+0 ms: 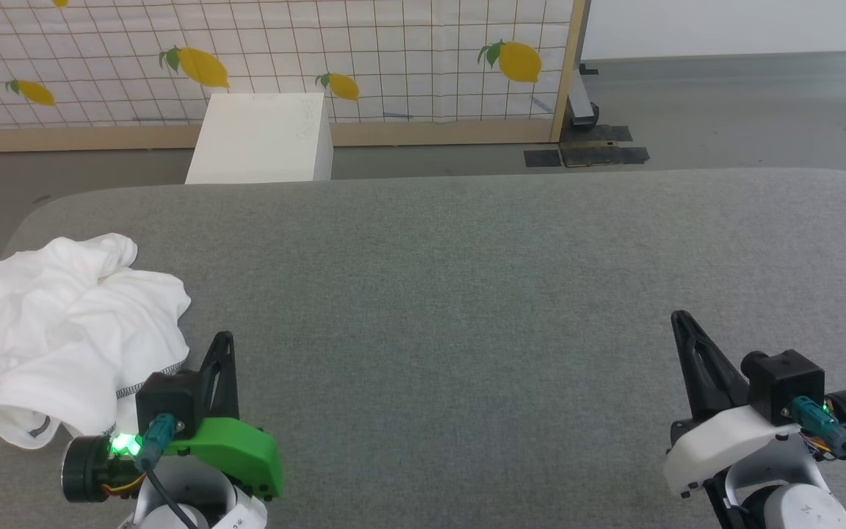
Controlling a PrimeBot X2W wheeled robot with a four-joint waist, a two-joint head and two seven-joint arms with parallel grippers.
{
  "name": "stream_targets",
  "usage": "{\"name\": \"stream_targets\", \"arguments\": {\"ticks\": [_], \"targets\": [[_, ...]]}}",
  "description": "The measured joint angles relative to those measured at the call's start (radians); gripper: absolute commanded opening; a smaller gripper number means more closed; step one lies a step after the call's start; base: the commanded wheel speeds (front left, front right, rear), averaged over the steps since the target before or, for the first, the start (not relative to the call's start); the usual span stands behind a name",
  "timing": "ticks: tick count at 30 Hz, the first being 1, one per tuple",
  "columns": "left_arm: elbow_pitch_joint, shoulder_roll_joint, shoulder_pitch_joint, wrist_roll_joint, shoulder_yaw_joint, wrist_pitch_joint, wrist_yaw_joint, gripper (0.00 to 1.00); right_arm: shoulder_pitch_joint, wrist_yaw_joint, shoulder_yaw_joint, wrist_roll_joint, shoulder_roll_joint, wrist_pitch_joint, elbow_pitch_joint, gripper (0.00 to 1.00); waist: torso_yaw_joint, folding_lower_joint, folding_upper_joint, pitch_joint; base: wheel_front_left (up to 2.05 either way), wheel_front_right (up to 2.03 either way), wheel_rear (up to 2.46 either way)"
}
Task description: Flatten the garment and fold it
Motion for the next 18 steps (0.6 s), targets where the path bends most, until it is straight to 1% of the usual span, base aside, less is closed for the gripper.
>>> {"name": "stream_targets", "arguments": {"ticks": [18], "targets": [[0.0,0.0,0.0,0.0,0.0,0.0,0.0,0.0,0.0,0.0,0.0,0.0,0.0,0.0,0.0,0.0,0.0,0.0,0.0,0.0,0.0,0.0,0.0]]}}
